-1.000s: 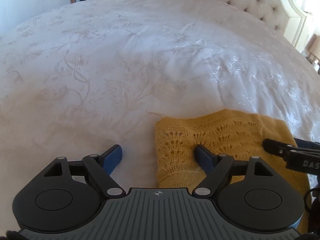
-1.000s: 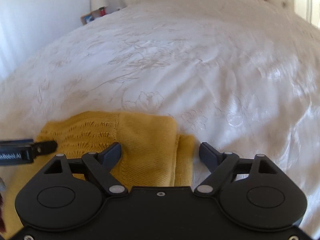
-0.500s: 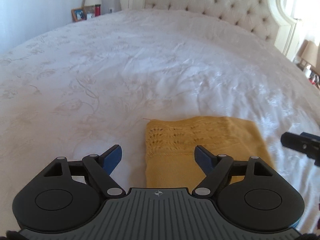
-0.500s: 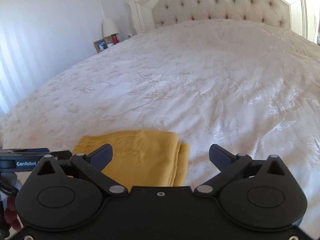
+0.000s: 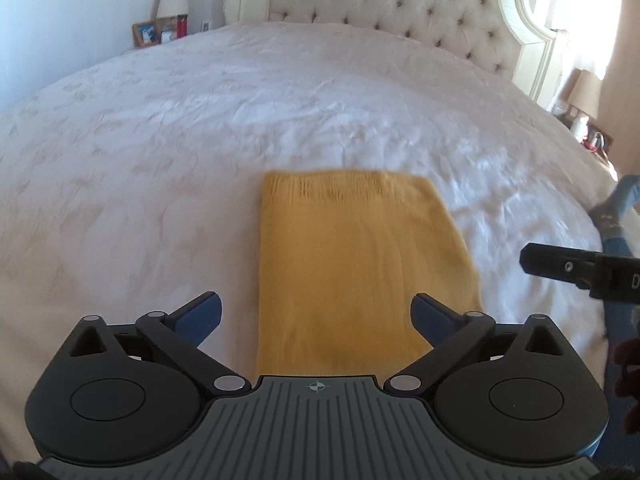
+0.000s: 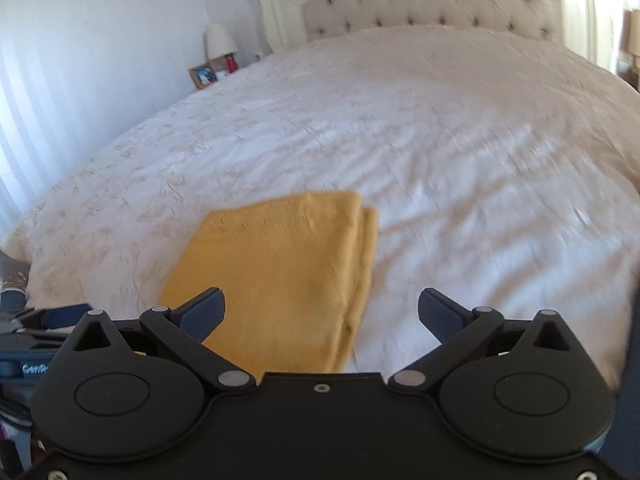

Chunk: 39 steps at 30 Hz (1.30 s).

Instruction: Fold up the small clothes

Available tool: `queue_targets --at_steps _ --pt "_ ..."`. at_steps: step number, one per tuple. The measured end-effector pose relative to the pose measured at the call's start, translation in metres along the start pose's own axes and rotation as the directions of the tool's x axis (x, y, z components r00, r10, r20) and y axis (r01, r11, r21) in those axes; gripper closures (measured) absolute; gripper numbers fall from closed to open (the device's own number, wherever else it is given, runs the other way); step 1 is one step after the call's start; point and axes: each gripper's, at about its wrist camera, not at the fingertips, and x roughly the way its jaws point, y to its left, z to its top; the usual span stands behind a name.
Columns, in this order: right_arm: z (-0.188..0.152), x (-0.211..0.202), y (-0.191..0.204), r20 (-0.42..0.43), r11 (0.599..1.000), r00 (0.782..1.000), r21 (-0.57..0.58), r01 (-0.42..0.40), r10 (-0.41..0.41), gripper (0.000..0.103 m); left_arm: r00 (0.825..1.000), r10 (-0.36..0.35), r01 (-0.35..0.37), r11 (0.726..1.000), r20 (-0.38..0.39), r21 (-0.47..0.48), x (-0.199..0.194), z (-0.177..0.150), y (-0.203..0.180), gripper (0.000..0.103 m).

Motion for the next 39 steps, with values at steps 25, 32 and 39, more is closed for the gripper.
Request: queue_targets --at_steps 25,32,39 --pt "-0.029 -0.066 0.03 0.072 0.989 0.99 -0.083 0.124 -0.118 0.001 0.959 0.267 -0.261 0.963 -0.094 0.066 -0.045 -0.015 -0.04 0.001" --pt "-0.028 -0.058 0.032 -0.022 0.995 0.997 -0.066 0.079 -0.08 0.001 0.955 0.246 -0.237 0.969 -0.167 0.072 -0.041 -0.018 -0.038 0.001" --pt "-0.032 -0.053 0.031 -0.073 0.998 0.996 -0.045 0.053 -0.057 0.001 0.956 0.208 -0.203 0.978 -0.206 0.046 -0.038 -0.022 -0.034 0.001"
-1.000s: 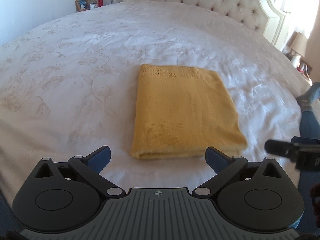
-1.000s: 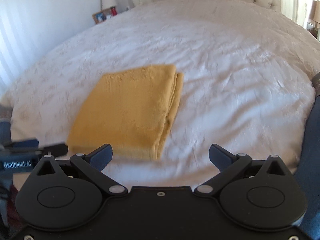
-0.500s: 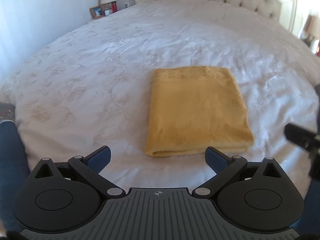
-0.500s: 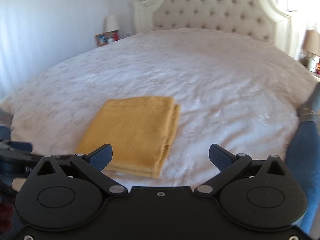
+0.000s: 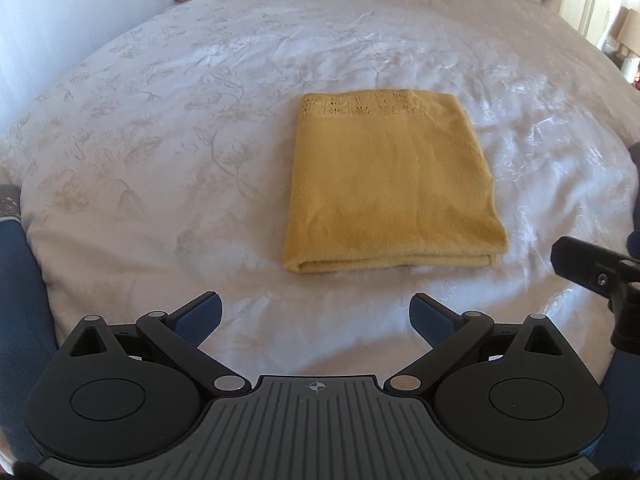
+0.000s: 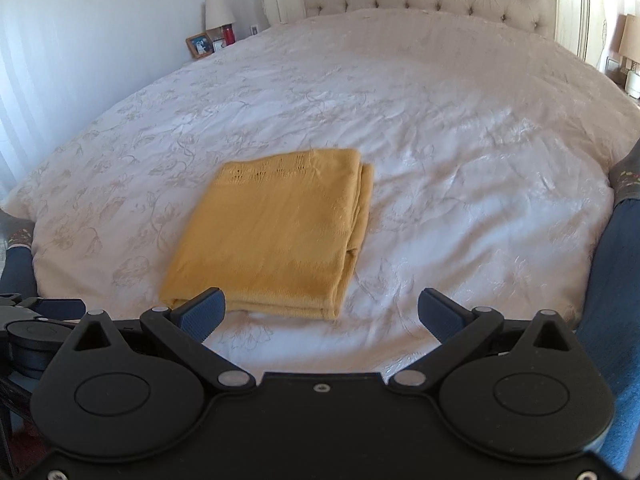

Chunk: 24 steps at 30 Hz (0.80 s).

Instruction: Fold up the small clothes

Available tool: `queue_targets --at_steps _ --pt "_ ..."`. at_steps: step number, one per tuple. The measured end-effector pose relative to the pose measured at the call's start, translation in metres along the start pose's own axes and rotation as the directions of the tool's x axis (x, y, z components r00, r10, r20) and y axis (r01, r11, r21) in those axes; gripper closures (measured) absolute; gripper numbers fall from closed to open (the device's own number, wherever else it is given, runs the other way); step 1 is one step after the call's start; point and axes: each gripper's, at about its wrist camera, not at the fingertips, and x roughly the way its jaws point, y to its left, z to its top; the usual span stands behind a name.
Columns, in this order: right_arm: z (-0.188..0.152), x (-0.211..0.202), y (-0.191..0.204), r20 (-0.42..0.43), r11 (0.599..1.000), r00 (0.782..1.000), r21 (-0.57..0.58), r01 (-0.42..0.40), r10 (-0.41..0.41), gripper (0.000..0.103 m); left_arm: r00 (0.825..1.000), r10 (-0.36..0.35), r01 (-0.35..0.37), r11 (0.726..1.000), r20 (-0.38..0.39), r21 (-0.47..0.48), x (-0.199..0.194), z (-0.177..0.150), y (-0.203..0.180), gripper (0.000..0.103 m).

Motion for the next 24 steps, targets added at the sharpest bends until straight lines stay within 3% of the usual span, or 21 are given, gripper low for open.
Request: queue_targets --at_steps 24 --pt "0.002 0.017 0.002 -0.074 0.999 0.997 0.032 -0.001 0.003 0.001 0.999 -0.033 0.034 0.999 0.017 -0.03 -0.005 0.004 0.007 0.002"
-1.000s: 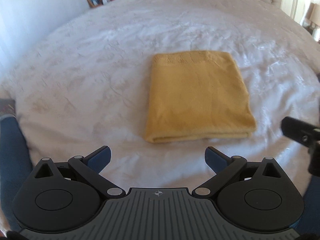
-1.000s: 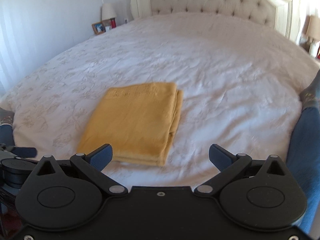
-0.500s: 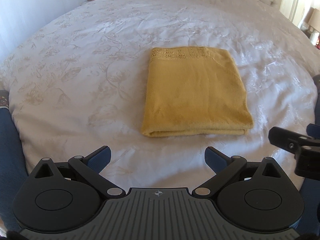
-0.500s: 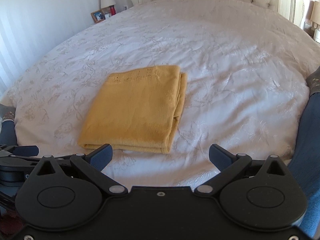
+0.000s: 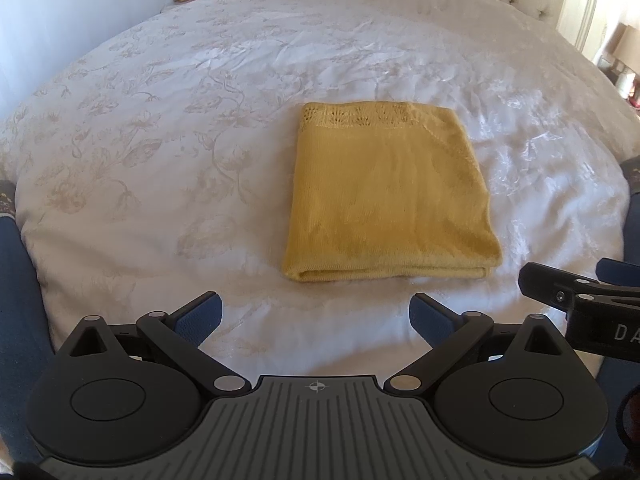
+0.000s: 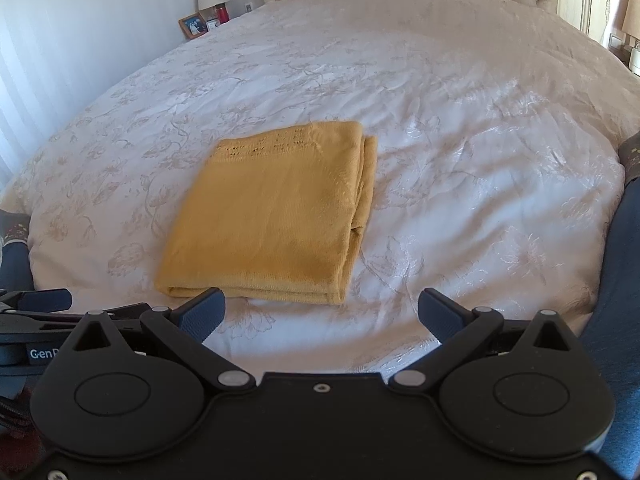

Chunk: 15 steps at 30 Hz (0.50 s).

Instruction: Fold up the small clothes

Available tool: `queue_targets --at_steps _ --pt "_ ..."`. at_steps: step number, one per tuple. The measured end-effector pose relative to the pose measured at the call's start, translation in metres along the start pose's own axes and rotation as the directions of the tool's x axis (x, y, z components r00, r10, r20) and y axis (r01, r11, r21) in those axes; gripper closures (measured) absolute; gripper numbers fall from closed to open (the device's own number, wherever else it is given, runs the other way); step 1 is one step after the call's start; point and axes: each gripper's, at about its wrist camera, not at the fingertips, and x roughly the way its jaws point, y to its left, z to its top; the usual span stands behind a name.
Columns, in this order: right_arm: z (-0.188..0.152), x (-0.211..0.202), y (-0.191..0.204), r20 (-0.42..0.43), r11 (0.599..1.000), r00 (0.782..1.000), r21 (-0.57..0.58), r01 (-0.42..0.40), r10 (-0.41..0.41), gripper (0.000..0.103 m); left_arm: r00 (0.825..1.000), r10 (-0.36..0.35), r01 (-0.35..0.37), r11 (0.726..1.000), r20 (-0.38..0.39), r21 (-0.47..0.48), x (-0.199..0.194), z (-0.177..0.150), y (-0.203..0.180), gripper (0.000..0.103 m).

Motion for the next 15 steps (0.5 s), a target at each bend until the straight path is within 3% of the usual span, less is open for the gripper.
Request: queue_targets --at_steps 15 --pt "-0.0022 0.0023 -0.0008 -0.007 1.0 1.0 0.02 -0.003 0.004 0.001 1.0 0.022 -0.022 1.0 0.004 -0.001 0.0028 0.0005 0.0051 0.002"
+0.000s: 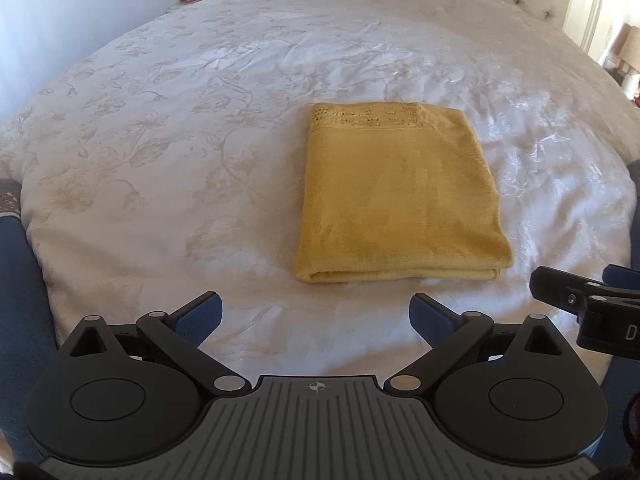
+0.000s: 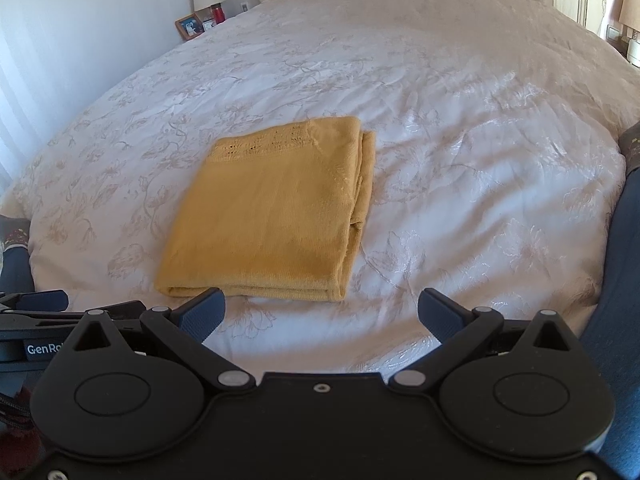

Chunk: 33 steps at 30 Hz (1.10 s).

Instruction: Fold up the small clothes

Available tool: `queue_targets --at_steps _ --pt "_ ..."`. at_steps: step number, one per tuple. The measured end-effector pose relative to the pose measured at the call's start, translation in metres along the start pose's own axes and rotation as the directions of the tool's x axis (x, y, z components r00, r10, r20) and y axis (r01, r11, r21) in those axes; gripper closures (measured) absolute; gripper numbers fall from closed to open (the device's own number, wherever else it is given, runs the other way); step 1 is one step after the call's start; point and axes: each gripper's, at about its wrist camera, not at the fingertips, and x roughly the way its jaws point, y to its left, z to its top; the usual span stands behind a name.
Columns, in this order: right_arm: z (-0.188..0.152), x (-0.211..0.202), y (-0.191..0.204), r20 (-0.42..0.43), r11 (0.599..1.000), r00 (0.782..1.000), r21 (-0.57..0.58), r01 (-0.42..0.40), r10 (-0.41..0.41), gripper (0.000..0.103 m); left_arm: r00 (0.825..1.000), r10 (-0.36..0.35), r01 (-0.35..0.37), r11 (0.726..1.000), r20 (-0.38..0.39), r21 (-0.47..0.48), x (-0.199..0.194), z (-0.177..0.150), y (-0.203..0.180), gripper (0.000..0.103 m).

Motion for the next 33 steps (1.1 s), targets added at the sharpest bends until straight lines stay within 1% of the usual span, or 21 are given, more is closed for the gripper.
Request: queue_targets --at_steps 11,33 --pt "0.0011 0.0012 -0.0012 0.0 1.0 1.0 -0.001 -0.002 0.002 0.001 1.0 0.011 -0.011 1.0 0.001 -0.003 0.0014 0.0021 0.0066 0.002" --pt "0.002 0.002 0.0065 -0.002 1.0 1.0 -0.015 -0.011 0.011 0.001 1.0 -0.007 0.007 1.0 -0.013 -0.01 0.0036 0.0025 0.0053 0.002"
